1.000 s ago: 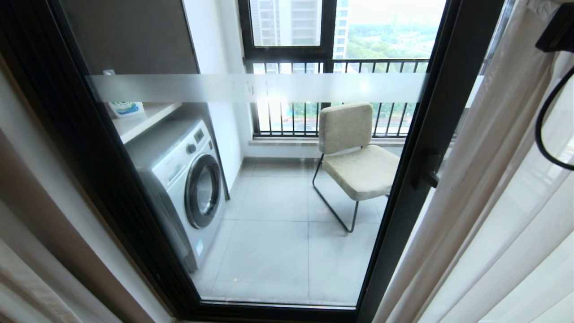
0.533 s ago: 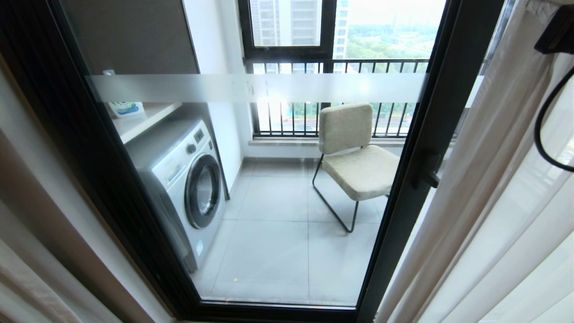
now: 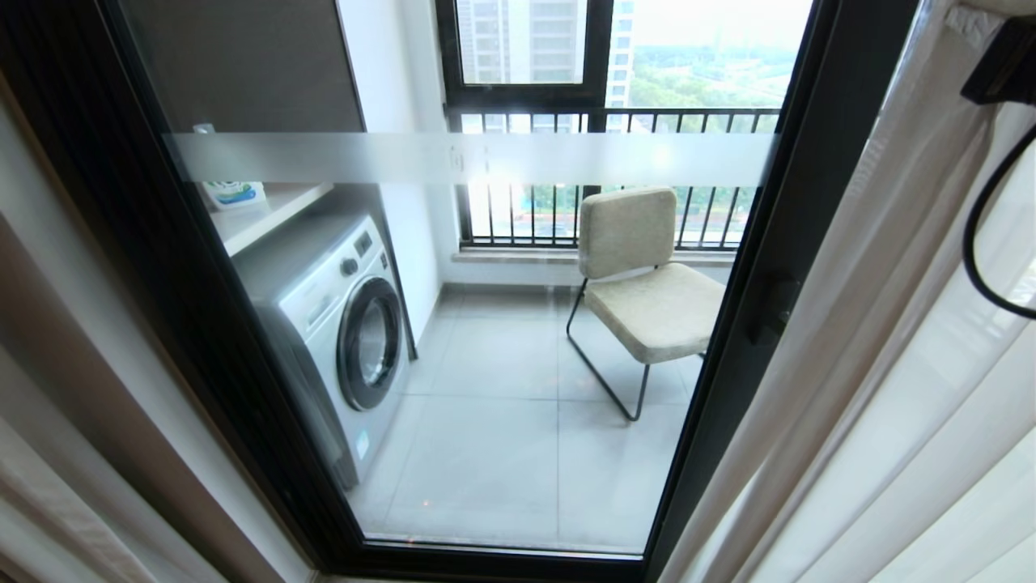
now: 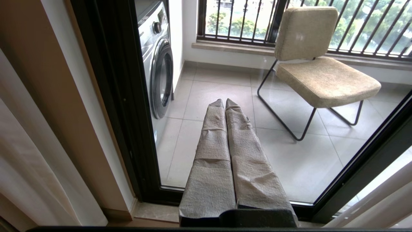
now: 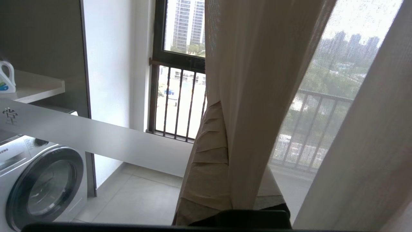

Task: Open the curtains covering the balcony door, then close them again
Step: Pull the inner curtains open on both sides

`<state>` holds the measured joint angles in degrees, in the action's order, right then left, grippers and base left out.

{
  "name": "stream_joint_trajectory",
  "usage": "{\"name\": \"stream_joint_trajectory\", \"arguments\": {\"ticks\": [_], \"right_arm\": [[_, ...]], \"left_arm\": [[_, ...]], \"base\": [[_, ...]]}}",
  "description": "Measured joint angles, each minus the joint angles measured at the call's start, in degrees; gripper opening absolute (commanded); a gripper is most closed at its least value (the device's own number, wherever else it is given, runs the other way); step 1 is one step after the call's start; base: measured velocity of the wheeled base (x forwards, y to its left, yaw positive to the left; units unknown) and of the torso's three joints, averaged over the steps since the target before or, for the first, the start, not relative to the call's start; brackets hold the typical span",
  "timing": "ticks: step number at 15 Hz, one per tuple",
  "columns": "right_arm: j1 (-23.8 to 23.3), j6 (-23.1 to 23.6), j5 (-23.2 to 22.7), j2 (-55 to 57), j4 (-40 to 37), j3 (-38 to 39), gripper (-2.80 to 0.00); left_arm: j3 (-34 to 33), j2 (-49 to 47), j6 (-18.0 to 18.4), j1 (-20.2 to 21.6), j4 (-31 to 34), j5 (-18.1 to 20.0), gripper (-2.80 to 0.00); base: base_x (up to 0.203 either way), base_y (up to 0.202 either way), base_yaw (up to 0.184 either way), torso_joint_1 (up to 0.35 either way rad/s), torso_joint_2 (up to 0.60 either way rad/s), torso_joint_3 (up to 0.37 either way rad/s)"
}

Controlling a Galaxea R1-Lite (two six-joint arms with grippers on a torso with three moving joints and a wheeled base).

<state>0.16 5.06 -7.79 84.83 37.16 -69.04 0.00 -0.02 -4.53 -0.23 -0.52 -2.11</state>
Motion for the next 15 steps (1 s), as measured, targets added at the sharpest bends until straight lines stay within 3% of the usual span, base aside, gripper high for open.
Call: {"name": "stream_joint_trajectory", "arguments": {"ticks": [11,15], "right_arm": [[-0.16,0.21,0.38,-1.65,0.21,2.39,-2.8],[-0.46,0.17,2.73,-2.58,-0.06,2.92,-2.8]], "left_arm": [[0.0,0.0,0.02,0.05,0.11,0.02,-2.8],[0.0,0.0,0.02,0.05,0.11,0.01,-2.8]], "base": [[0.0,-0.191,0.004,0.001,0.0,0.002],[0.0,-0.191,0.002,0.003,0.0,0.002]]}}
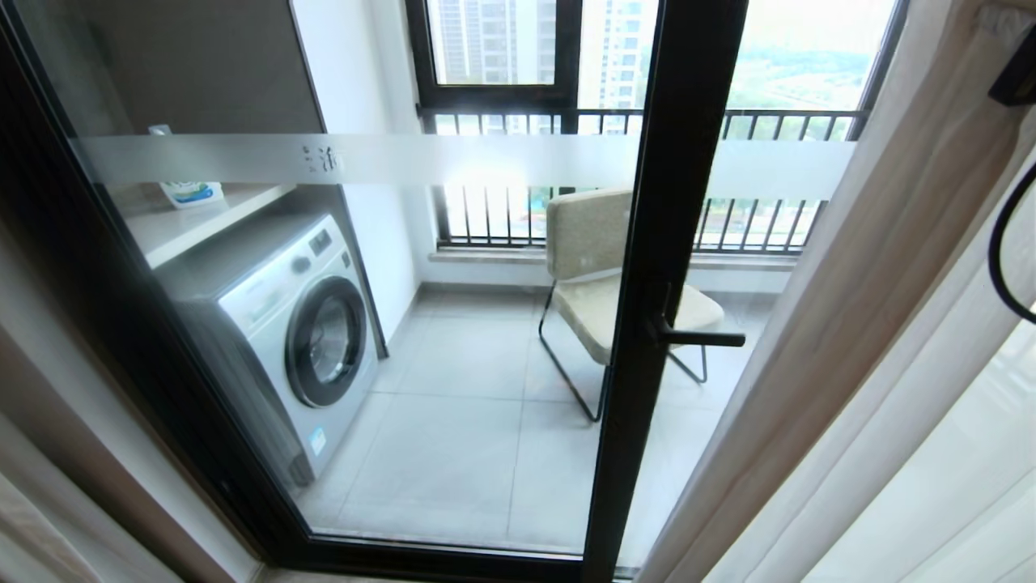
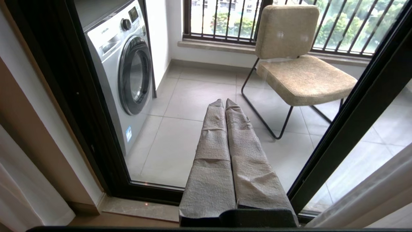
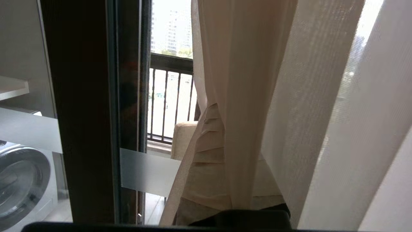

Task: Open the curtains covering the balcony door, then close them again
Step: Pull the inner curtains open on both sides

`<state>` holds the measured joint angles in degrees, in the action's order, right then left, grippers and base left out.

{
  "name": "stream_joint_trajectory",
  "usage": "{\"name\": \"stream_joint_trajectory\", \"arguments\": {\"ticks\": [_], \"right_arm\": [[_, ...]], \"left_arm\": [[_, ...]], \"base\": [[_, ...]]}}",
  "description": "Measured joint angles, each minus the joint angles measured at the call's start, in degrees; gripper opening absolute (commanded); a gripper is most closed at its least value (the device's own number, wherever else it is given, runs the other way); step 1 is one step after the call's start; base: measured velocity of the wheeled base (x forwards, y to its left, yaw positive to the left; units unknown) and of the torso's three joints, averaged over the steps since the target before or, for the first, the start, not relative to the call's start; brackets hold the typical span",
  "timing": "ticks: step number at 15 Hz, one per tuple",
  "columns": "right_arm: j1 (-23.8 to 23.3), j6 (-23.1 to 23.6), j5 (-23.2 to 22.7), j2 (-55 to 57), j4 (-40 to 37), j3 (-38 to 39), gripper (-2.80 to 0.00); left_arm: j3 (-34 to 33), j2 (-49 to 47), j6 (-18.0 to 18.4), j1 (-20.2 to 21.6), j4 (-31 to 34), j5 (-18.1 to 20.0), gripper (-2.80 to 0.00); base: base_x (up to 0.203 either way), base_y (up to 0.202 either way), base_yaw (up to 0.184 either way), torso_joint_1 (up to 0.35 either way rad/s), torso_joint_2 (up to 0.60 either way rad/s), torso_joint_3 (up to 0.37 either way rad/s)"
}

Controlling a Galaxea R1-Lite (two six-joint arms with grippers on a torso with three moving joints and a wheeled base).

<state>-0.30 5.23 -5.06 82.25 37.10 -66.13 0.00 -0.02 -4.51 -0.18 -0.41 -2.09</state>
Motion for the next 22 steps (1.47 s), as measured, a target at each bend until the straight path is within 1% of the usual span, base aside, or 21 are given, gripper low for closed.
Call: {"name": "stream_joint_trajectory", "arguments": {"ticks": [2,5,7,8,11,14,17,22], "right_arm": [[-0.11,0.02,1.58,-0.15,-0.06,-0.1,-2.8],[-0.26,0.39,1.81,-0.26,-0.22,-0.26,-2.8],[-0.43,1.81,3.78,-0.3,-0.17,-0.3,-2.8],[-0.44,1.9,4.88,-0.3,-0.2,-0.3,-2.8],[-0.63,1.93,6.1,-0.3,-0.22,-0.32,-2.8],[-0.79,1.94,8.83,-0.34,-0.33,-0.41,-2.8],[-0.84,2.07,9.32,-0.78,-0.79,-0.41,-2.8],[-0.84,3.94,10.52,-1.48,-1.15,-0.18,-2.8]], "left_arm": [[0.0,0.0,0.0,0.0,-0.02,0.01,-2.8],[0.0,0.0,-0.07,0.0,-0.07,-0.05,-2.8],[0.0,0.0,-0.09,0.0,-0.07,-0.05,-2.8],[0.0,0.0,-0.1,0.0,-0.07,-0.08,-2.8],[0.0,0.0,-0.09,0.0,-0.09,-0.05,-2.8],[0.0,0.0,-0.12,0.0,-0.1,-0.07,-2.8],[0.0,0.0,-0.11,0.0,-0.1,-0.05,-2.8],[0.0,0.0,-0.12,-0.02,-0.1,-0.08,-2.8]], "base": [[0.0,-0.193,0.003,0.006,0.0,0.0],[0.0,-0.194,0.001,-0.001,0.0,0.002],[0.0,-0.191,0.001,-0.002,0.0,0.002],[0.0,-0.189,0.004,0.001,0.0,0.002],[0.0,-0.19,0.002,0.005,0.0,0.004],[0.0,-0.192,0.001,0.003,0.0,0.002],[0.0,-0.193,0.001,0.001,0.0,0.002],[0.0,-0.189,0.0,0.002,0.0,0.002]]}}
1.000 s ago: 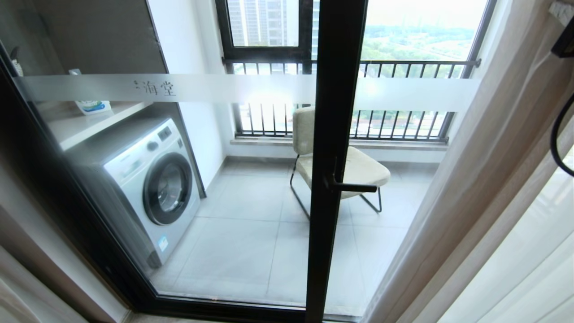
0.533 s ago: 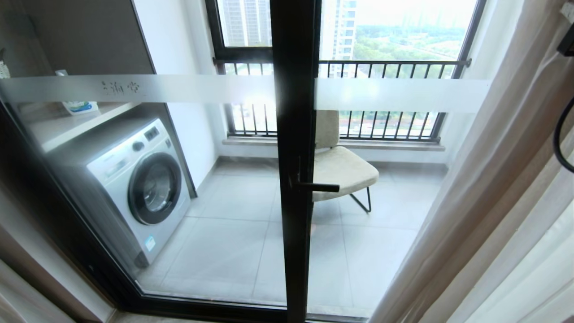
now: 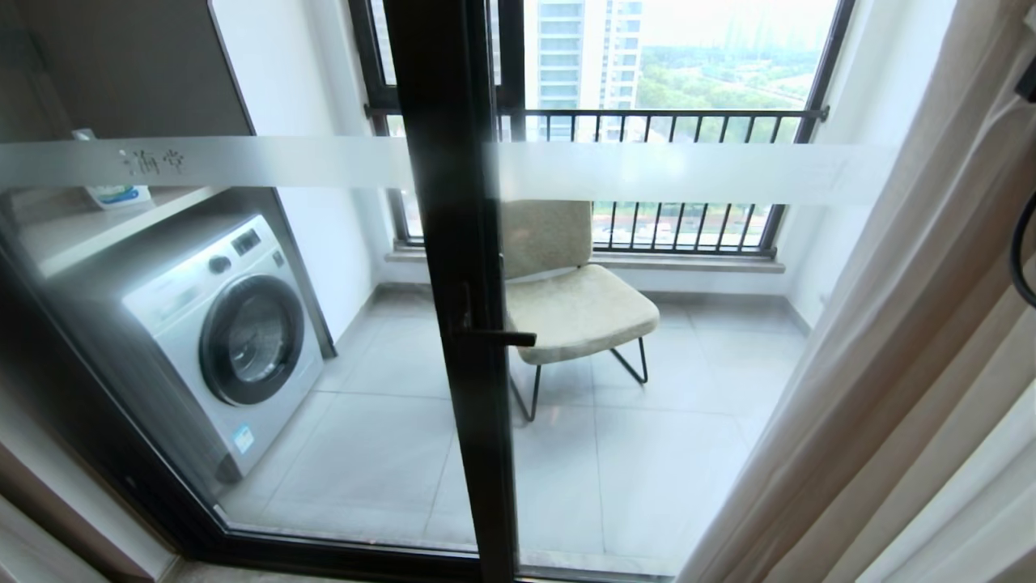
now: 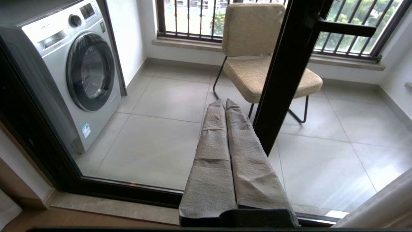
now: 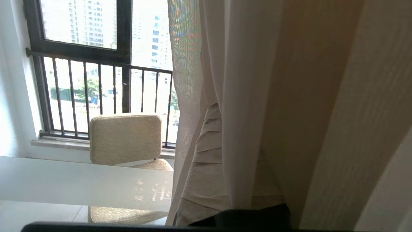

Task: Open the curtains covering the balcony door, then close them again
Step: Pull the inner curtains open on both sides

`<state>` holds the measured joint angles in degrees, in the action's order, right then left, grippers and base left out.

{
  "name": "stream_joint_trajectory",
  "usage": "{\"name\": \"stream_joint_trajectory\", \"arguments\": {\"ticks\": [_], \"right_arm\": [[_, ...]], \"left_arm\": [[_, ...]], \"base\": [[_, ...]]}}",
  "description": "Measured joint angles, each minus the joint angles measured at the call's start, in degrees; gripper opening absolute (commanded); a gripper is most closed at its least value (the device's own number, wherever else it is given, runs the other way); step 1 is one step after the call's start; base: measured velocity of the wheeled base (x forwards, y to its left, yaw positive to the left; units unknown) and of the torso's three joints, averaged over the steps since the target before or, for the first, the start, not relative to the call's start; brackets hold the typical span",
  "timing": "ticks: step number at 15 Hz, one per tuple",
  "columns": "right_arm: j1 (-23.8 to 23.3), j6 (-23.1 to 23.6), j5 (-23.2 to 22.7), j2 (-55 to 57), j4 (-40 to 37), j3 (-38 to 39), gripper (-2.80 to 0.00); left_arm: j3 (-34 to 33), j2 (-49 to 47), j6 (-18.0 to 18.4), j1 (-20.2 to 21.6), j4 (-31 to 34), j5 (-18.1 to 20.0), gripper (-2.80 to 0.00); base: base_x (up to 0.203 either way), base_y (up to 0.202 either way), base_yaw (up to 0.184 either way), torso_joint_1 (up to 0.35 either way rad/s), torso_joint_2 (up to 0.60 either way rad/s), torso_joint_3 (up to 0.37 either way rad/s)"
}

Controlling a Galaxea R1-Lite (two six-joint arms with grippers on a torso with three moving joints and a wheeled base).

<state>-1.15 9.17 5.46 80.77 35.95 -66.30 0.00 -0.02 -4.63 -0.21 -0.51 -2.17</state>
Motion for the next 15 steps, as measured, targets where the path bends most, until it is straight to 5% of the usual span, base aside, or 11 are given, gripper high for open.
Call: {"name": "stream_joint_trajectory", "arguments": {"ticks": [15], "right_arm": [[-2.07,0.66,0.9,-3.38,-2.41,1.71,-2.8]], "left_arm": [[0.02,0.0,-0.16,0.0,0.03,-0.01,-2.8]], "base": [[0.0,-0.191,-0.001,0.002,0.0,0.003]]}}
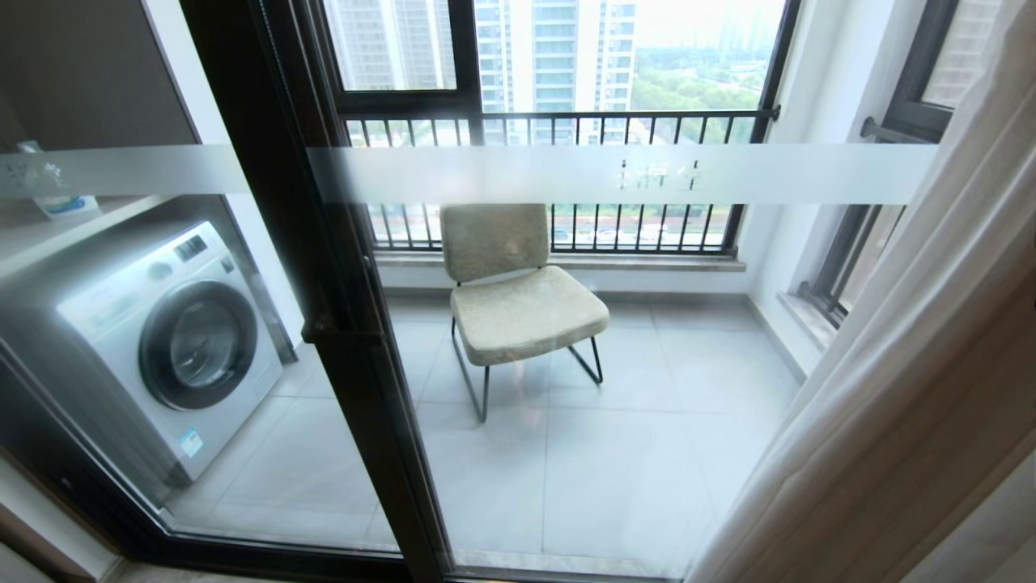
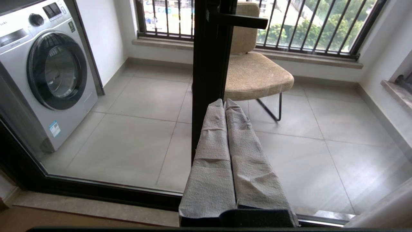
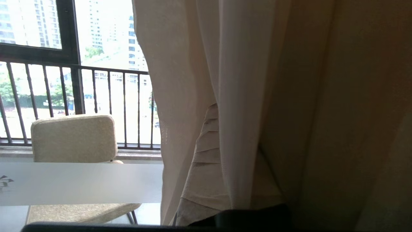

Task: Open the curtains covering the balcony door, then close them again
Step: Pull the inner curtains open on both sides

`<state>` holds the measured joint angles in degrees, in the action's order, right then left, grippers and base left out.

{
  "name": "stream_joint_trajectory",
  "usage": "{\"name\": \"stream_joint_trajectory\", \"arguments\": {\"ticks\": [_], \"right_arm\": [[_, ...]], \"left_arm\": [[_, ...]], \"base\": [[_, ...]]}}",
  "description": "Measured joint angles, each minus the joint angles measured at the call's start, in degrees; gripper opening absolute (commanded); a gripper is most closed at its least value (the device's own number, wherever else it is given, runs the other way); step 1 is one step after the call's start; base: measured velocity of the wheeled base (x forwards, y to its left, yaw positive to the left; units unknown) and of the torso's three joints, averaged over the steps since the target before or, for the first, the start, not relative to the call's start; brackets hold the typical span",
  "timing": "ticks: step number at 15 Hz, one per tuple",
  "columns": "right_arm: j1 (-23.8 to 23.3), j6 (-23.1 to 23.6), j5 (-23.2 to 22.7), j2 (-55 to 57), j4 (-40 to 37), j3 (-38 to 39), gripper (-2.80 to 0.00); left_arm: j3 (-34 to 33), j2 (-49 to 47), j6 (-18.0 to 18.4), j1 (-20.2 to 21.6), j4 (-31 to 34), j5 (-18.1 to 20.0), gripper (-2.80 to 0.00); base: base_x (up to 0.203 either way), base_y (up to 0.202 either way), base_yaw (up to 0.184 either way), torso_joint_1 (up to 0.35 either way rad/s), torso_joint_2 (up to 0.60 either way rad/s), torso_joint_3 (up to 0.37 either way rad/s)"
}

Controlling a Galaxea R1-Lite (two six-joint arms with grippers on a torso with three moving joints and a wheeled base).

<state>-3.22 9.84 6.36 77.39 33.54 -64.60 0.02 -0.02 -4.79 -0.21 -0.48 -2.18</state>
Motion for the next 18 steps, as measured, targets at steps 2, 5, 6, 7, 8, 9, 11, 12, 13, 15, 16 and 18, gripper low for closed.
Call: {"name": "stream_joint_trajectory", "arguments": {"ticks": [2,5,6,7,8,9,11,12,13,15,16,18], "right_arm": [[0.35,0.02,-0.22,-0.13,0.06,0.02,-2.8],[0.2,0.02,-0.15,-0.24,0.09,0.1,-2.8],[0.2,0.02,-0.15,-0.25,0.05,0.1,-2.8],[0.27,0.02,-0.2,-0.28,0.06,0.1,-2.8],[0.24,0.02,-0.17,-0.28,0.06,0.1,-2.8],[0.22,0.02,-0.15,-0.33,0.02,0.1,-2.8],[0.2,0.03,-0.15,-0.33,0.0,0.1,-2.8],[0.22,0.0,-0.13,-0.33,0.02,0.1,-2.8],[0.24,0.02,-0.13,-0.33,0.02,0.13,-2.8],[0.24,0.0,-0.07,-0.37,0.13,0.34,-2.8],[0.22,0.03,-0.06,-0.52,0.11,0.43,-2.8],[0.18,0.02,-0.02,-0.74,-0.06,0.54,-2.8]], "left_arm": [[-0.02,0.0,0.0,0.05,-0.01,-0.01,-2.8],[-0.02,0.0,0.0,0.1,-0.01,0.06,-2.8],[-0.02,0.0,0.0,0.02,0.01,0.06,-2.8],[-0.02,0.0,0.02,0.02,-0.01,0.06,-2.8],[-0.02,0.0,0.02,0.05,-0.03,0.03,-2.8],[-0.02,0.0,0.02,0.02,-0.01,0.03,-2.8],[-0.02,0.0,0.05,0.02,-0.01,0.01,-2.8],[-0.02,0.0,0.02,0.02,0.01,0.06,-2.8],[-0.02,0.0,0.02,0.02,0.01,0.07,-2.8],[-0.02,0.0,0.06,0.02,0.06,0.1,-2.8],[-0.02,0.0,0.07,0.05,0.06,0.1,-2.8],[-0.02,0.0,0.09,0.05,0.04,0.12,-2.8]], "base": [[0.0,-0.193,0.003,0.005,0.0,0.004],[0.0,-0.19,-0.002,-0.001,0.0,0.003],[0.0,-0.195,0.001,0.002,0.01,-0.002],[0.0,-0.19,0.001,0.002,0.01,0.002],[0.0,-0.194,0.003,0.006,0.0,0.005],[0.0,-0.191,-0.001,-0.002,0.01,0.002],[0.0,-0.19,0.001,0.006,0.0,0.004],[0.0,-0.192,0.0,0.007,0.0,0.003],[0.0,-0.194,-0.001,0.002,0.01,0.002],[0.0,-0.18,-0.001,0.002,0.0,0.005],[0.0,-0.118,-0.002,0.003,0.0,0.0],[0.0,-0.028,0.004,0.004,0.0,0.003]]}}
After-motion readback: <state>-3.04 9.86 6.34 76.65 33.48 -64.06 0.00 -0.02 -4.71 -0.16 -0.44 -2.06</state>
